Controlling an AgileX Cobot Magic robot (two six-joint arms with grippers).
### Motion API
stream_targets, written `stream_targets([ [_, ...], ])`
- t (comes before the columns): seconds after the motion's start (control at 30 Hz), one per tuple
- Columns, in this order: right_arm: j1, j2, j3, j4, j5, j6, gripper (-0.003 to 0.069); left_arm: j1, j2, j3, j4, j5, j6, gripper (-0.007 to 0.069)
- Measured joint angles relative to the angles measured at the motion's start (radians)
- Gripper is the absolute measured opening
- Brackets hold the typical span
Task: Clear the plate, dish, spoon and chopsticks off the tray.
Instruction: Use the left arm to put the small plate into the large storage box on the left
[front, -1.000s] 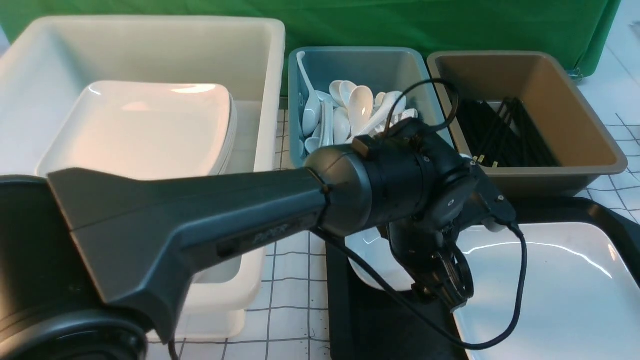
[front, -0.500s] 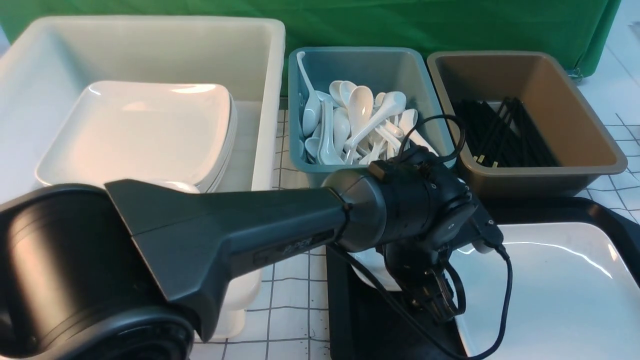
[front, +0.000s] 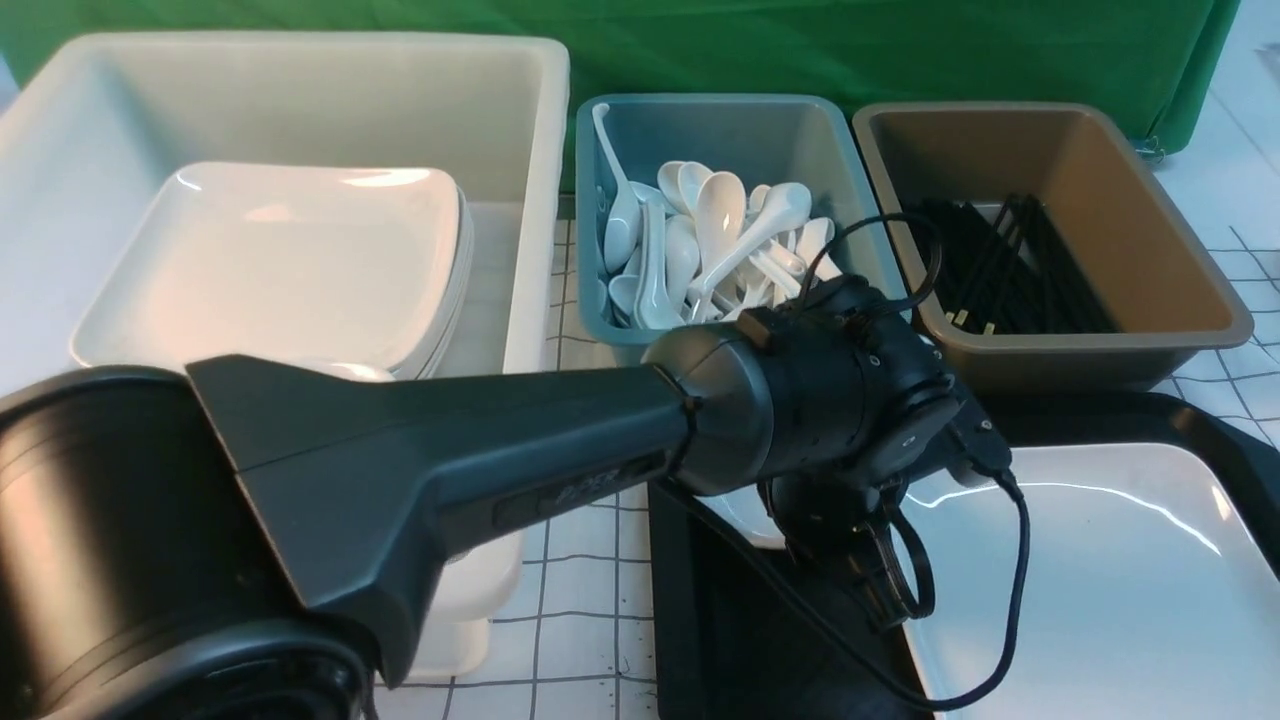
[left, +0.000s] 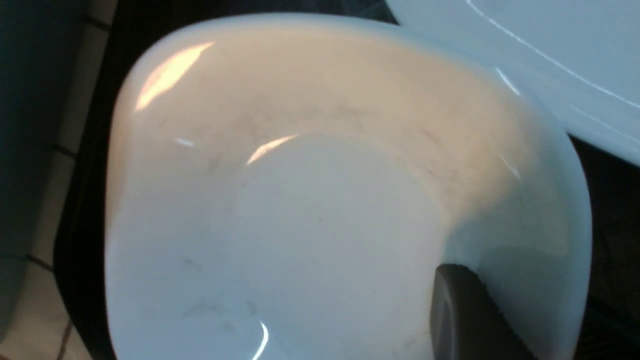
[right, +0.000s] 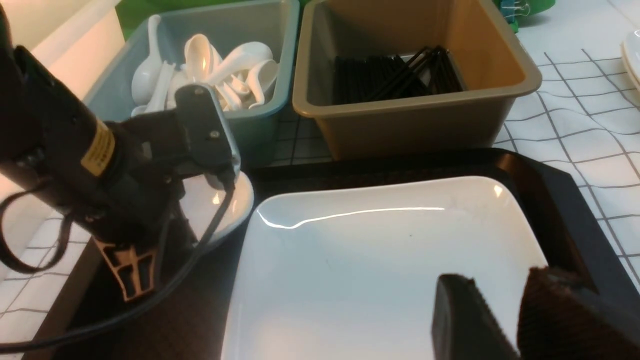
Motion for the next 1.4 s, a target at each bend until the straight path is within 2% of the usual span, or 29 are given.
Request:
stream_targets([
  [0.13, 0.0, 0.0, 0.0, 0.0, 0.0, 0.001, 0.0238, 0.001, -0.075, 0.002, -0.024, 0.038, -0.012, 0.0026],
  [0.47, 0.0, 0.0, 0.0, 0.0, 0.0, 0.002, 0.0239, 0.002, -0.347, 0.012, -0.03, 0.083, -0.018, 0.0009],
  [0.6, 0.0, 0.0, 0.0, 0.0, 0.0, 0.003, 0.0239, 0.004, -0.515, 0.012, 0.108, 0.139, -0.062, 0.0009],
  [0.63, 0.0, 0.0, 0.0, 0.0, 0.0, 0.003, 0.0239, 0.004, -0.521, 0.012, 0.108, 0.145, -0.068, 0.0009],
  [0.67, 0.0, 0.0, 0.0, 0.0, 0.0, 0.003, 0.0239, 0.013, -0.558, 0.012, 0.176, 0.191, -0.105, 0.0009],
  [0.7, 0.0, 0.0, 0.0, 0.0, 0.0, 0.003, 0.0239, 0.032, -0.595, 0.012, 0.229, 0.249, -0.144, 0.0008],
  [0.8, 0.0, 0.0, 0.0, 0.0, 0.001, 0.003, 0.0239, 0.114, -0.666, 0.032, 0.244, 0.297, -0.2, 0.0008],
  [0.93, 0.0, 0.0, 0.0, 0.0, 0.001, 0.002, 0.0239, 0.298, -0.743, 0.102, 0.102, 0.312, -0.231, 0.0008],
  [1.0, 0.0, 0.0, 0.0, 0.0, 0.001, 0.002, 0.0239, 0.358, -0.756, 0.132, 0.057, 0.315, -0.236, 0.0008],
  [1.03, 0.0, 0.0, 0.0, 0.0, 0.001, 0.003, 0.0239, 0.436, -0.763, 0.185, 0.004, 0.315, -0.24, 0.0008],
  [1.1, 0.0, 0.0, 0.0, 0.0, 0.001, 0.003, 0.0239, 0.515, -0.76, 0.241, -0.03, 0.305, -0.245, 0.0008],
  [1.13, 0.0, 0.0, 0.0, 0.0, 0.001, 0.003, 0.0239, 0.523, -0.759, 0.255, -0.038, 0.3, -0.246, 0.0008],
  [1.2, 0.0, 0.0, 0.0, 0.0, 0.001, 0.003, 0.0239, 0.621, -0.743, 0.346, -0.081, 0.246, -0.261, 0.0008],
  [1.3, 0.0, 0.0, 0.0, 0.0, 0.001, 0.003, 0.0239, 0.677, -0.718, 0.425, -0.124, 0.18, -0.283, 0.0008],
  [1.4, 0.0, 0.0, 0.0, 0.0, 0.001, 0.003, 0.0239, 0.693, -0.686, 0.464, -0.138, 0.151, -0.285, 0.0008],
])
